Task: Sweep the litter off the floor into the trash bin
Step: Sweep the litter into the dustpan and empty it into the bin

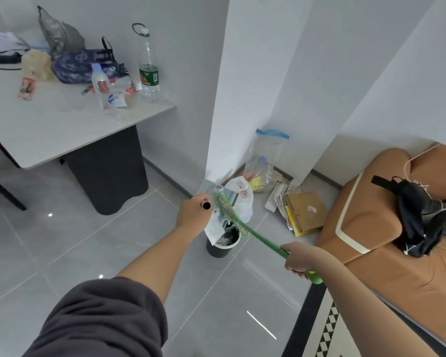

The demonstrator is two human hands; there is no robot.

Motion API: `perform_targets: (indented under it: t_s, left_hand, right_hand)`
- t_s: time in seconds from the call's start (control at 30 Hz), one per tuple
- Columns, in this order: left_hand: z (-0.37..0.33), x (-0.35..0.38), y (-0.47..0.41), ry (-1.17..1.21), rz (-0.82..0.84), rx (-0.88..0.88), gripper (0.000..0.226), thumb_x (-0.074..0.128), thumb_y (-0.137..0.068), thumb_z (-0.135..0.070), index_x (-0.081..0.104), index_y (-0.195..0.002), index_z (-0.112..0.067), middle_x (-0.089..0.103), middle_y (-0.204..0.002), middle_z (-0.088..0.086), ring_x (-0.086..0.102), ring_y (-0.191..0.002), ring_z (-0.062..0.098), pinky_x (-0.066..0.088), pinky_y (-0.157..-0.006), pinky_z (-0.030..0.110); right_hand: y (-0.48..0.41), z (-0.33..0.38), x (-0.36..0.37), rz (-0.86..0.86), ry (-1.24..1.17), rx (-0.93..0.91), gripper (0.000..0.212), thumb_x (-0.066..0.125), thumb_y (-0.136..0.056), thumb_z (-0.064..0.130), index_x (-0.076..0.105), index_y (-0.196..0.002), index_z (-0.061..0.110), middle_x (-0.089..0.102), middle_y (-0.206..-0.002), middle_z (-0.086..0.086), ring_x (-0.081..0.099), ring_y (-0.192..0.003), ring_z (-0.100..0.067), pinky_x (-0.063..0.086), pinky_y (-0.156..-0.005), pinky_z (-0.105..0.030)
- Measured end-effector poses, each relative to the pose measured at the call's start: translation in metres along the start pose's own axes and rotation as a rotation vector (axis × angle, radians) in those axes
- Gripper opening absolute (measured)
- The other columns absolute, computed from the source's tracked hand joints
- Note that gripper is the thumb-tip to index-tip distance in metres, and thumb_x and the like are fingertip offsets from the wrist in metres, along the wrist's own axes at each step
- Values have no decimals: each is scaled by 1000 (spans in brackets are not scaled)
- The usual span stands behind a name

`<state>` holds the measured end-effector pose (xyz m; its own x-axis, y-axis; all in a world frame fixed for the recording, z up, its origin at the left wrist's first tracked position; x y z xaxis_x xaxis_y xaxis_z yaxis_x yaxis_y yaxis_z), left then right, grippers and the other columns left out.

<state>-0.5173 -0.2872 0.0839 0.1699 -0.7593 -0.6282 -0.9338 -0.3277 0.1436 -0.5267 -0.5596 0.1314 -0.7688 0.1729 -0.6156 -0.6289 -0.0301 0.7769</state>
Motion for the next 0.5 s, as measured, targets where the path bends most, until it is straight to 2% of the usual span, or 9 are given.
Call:
perform_targets:
  t_s: [0.07, 0.2, 0.33, 0.43, 0.5]
  left_hand:
    - [2, 11, -2, -50, 44, 62, 25, 40, -94, -19, 59, -78, -20, 64, -71, 2, 61, -70, 26, 50, -61, 39]
    - [9, 24, -4, -90, 97, 159, 18, 49, -96, -17, 65, -88, -20, 62, -74, -6, 57, -67, 20, 40, -52, 26]
    - [21, 28, -4, -166, 135, 213, 18, 51, -91, -8, 62, -87, -22, 61, -68, -9, 57, -65, 22, 45, -56, 33]
    - [23, 32, -4, -231, 181, 250, 20, 50, -89, -8, 60, -86, -26, 51, -58, -9, 49, -59, 21, 33, -48, 25]
    - [24, 33, -7, -258, 205, 281, 18, 52, -89, -8, 60, -88, -24, 53, -60, -8, 52, -61, 23, 33, -47, 24]
  right_hand:
    - [-6, -8, -3, -1, 7, 8, 56, 39, -87, 2, 39, -140, 17, 52, -72, -7, 46, -54, -17, 41, -47, -26]
    - [-16, -23, -8, 12, 25, 29, 58, 40, -88, 2, 36, -144, 17, 55, -76, -7, 50, -58, -17, 44, -51, -27]
    - [-19, -29, -9, 14, 81, 41, 60, 39, -87, 3, 35, -145, 18, 56, -74, -6, 51, -57, -16, 45, -49, -26]
    - [-22, -32, -14, 21, 129, 59, 57, 41, -86, 4, 39, -142, 16, 58, -74, -7, 53, -56, -17, 47, -51, -27]
    - [-21, -34, -17, 27, 153, 66, 56, 42, -87, 3, 40, -142, 15, 57, -71, -6, 52, -55, -17, 47, -50, -26]
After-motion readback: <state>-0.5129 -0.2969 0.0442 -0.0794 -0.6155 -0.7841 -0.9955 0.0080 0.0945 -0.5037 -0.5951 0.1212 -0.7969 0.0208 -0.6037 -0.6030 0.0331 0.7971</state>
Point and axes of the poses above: each hand's wrist, its own y-axis away from the middle knuckle, its own x-axis out of the palm, z = x × y, the point moved 1 cm from there along -y, towards the middle knuckle
